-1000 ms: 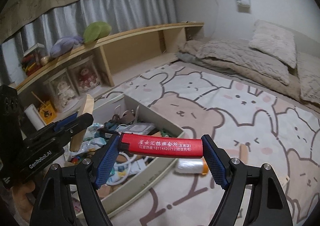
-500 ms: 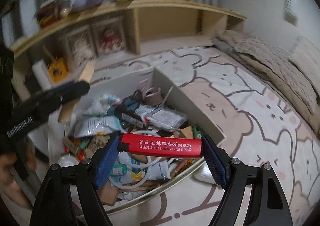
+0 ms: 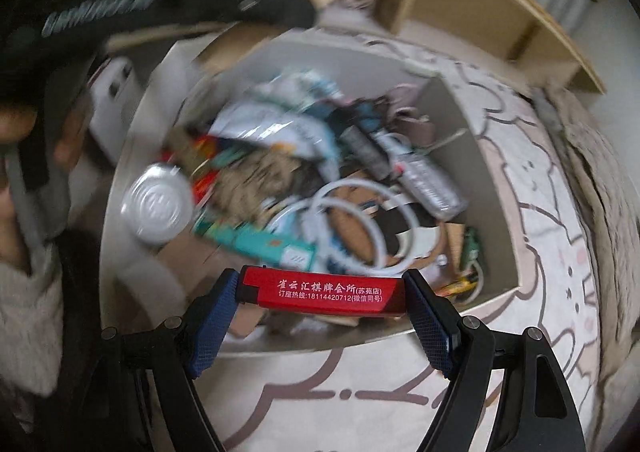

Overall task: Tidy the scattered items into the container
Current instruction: 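Carry the wooden block and red lighter over the white shoebox with both tools, then release the red lighter into the shoebox while the left tool holds the block above it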

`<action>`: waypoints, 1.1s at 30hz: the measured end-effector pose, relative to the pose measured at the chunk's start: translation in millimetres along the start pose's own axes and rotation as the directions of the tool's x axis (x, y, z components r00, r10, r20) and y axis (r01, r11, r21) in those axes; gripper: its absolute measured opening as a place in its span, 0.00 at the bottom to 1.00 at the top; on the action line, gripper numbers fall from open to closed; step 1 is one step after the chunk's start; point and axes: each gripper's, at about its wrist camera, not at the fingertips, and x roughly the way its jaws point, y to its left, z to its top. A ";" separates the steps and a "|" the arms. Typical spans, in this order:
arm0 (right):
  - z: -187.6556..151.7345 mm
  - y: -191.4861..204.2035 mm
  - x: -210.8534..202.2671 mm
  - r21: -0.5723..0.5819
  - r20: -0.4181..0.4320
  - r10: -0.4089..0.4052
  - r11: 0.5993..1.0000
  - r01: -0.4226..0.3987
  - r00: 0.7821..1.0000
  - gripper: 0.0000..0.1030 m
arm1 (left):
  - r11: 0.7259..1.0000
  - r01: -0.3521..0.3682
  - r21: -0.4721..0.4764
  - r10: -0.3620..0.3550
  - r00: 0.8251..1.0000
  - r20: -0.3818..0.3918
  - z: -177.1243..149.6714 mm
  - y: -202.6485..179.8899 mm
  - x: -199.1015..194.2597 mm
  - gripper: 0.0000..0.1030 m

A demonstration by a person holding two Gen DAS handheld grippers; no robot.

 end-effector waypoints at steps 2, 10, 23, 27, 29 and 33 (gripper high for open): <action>-0.5 5.0 2.1 -0.031 -0.032 0.004 1.000 -0.005 0.999 0.79 | 1.000 0.002 0.003 -0.002 1.000 -0.002 -0.4 -0.9 0.2 0.34; 2.6 9.2 7.1 -0.088 -0.185 0.037 0.995 -0.054 0.982 0.79 | 1.000 0.003 0.005 -0.003 1.000 -0.006 -1.5 -2.4 0.7 0.34; 12.9 -10.5 18.3 -0.055 -0.337 0.002 0.998 -0.021 0.941 1.00 | 1.000 0.002 0.008 -0.001 1.000 -0.016 -4.0 -1.0 3.1 0.34; 10.9 -7.6 14.8 -0.063 -0.316 -0.006 0.998 -0.015 0.949 1.00 | 1.000 0.001 -0.002 -0.001 1.000 -0.021 -5.0 4.5 4.3 0.34; 9.3 -5.4 11.6 -0.067 -0.302 -0.006 0.998 -0.015 0.953 1.00 | 1.000 0.001 -0.007 -0.001 1.000 -0.026 -5.8 7.8 5.0 0.34; 12.0 0.1 2.1 -0.074 -0.234 -0.014 0.997 -0.004 0.972 1.00 | 1.000 0.007 -0.016 -0.008 0.999 -0.036 -7.2 12.1 7.7 0.34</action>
